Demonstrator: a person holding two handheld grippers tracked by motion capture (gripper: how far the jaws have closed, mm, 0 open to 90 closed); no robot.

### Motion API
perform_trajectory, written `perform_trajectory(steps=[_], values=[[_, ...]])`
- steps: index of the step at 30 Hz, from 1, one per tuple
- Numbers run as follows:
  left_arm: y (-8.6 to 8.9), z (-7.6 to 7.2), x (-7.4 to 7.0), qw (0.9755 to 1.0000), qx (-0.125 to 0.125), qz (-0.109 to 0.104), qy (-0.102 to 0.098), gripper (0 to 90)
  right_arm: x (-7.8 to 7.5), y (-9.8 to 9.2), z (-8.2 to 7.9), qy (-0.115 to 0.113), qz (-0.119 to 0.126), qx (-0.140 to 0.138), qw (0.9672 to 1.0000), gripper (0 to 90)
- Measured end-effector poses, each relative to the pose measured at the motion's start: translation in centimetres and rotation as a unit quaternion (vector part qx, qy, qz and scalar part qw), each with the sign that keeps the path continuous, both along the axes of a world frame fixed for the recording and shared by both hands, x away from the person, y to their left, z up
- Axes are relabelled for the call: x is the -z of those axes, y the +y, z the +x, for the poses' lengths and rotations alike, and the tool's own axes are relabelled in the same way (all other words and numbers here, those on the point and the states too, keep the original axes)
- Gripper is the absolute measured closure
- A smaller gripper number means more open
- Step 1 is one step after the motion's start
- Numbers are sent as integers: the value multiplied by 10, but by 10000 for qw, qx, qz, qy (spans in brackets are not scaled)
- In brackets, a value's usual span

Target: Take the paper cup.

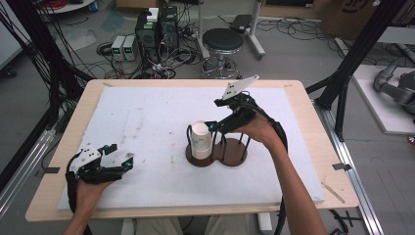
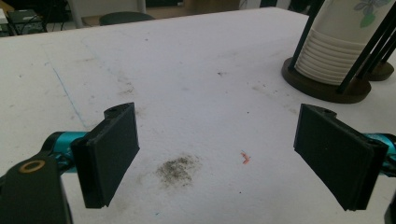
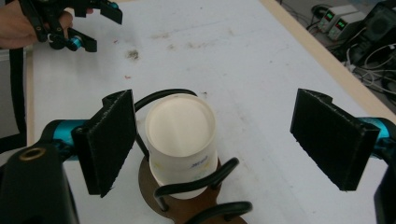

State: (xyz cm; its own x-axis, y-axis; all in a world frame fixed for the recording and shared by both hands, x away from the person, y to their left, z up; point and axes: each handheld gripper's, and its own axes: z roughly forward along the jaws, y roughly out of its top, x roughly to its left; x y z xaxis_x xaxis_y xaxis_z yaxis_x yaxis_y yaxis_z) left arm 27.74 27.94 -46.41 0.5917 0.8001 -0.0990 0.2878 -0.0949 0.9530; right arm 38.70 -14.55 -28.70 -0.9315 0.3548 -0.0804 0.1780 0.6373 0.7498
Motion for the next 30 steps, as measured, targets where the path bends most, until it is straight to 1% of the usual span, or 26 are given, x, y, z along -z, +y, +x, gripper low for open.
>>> perform_trajectory(steps=[2,3,7,8,9,12,13,15,19,22,24,25,30], values=[[0,0,0,10000,-6,-5,7,138,1,3,1,28,-45,-32,10000,151],[0,0,0,10000,-6,-3,8,138,4,8,2,74,-113,-87,9999,151],[0,0,0,10000,-4,-5,7,138,11,18,3,177,-238,-196,9994,151],[0,0,0,10000,-4,-5,7,138,11,18,3,177,-238,-196,9994,151],[0,0,0,10000,-3,-10,4,138,16,23,3,220,-276,-203,9992,151],[0,0,0,10000,12,-7,-10,138,24,28,6,301,-308,-219,9988,151],[0,0,0,10000,14,-6,-11,138,26,30,6,351,-380,-226,9984,151],[0,0,0,10000,13,-11,4,138,29,33,6,363,-508,-243,9978,151],[0,0,0,10000,13,-6,7,138,33,38,6,374,-608,-272,9971,151],[0,0,0,10000,16,-8,6,138,36,40,7,426,-744,-269,9960,152],[0,0,0,10000,16,-7,7,138,37,41,7,442,-761,-268,9958,152],[0,0,0,10000,17,-10,7,138,39,42,8,456,-843,-274,9950,152],[0,0,0,10000,19,0,7,138,43,44,9,519,-962,-303,9935,152]])
